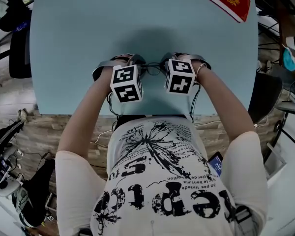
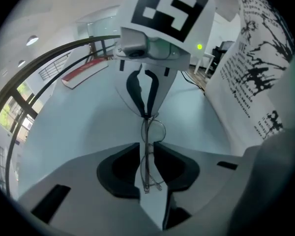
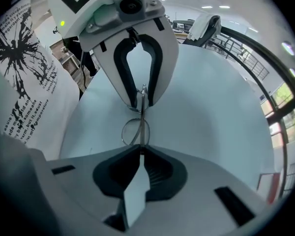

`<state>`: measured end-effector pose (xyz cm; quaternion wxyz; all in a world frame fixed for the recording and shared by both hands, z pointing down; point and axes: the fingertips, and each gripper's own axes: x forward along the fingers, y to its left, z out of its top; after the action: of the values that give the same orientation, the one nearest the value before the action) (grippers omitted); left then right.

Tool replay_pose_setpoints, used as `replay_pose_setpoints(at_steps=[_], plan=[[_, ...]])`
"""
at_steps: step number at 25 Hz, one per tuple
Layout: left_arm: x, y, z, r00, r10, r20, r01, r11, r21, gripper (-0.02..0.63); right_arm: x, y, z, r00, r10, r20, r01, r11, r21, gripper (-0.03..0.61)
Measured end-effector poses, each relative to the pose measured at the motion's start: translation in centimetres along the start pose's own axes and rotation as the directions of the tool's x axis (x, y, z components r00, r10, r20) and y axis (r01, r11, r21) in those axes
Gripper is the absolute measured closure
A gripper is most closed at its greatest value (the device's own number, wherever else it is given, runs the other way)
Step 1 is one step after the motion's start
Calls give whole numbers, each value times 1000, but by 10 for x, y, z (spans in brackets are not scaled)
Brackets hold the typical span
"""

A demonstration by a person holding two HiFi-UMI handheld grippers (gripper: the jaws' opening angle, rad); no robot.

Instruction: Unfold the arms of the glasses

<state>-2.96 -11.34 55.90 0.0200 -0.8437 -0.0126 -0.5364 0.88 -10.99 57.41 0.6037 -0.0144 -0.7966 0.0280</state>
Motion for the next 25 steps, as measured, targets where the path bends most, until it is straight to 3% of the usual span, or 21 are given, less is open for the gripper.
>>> replay_pose_setpoints(at_steps=[4, 8, 19, 25], plan=[[13, -3, 8, 998, 1, -66, 9, 989, 146, 540, 1, 3, -3, 1000, 7, 2, -7, 1000, 14, 540], [21, -8, 17, 997, -15, -75, 29, 980, 199, 563, 1, 6, -5, 1000, 13, 19, -14, 999, 39, 540], [22, -12, 23, 1000, -24, -15, 26, 986, 166, 583, -1, 13, -11, 998, 25, 55, -29, 996, 83, 540], [11, -12, 25, 997, 0, 83, -13, 989, 149, 583, -4, 13, -8, 996, 24, 85, -33, 993, 110, 540]])
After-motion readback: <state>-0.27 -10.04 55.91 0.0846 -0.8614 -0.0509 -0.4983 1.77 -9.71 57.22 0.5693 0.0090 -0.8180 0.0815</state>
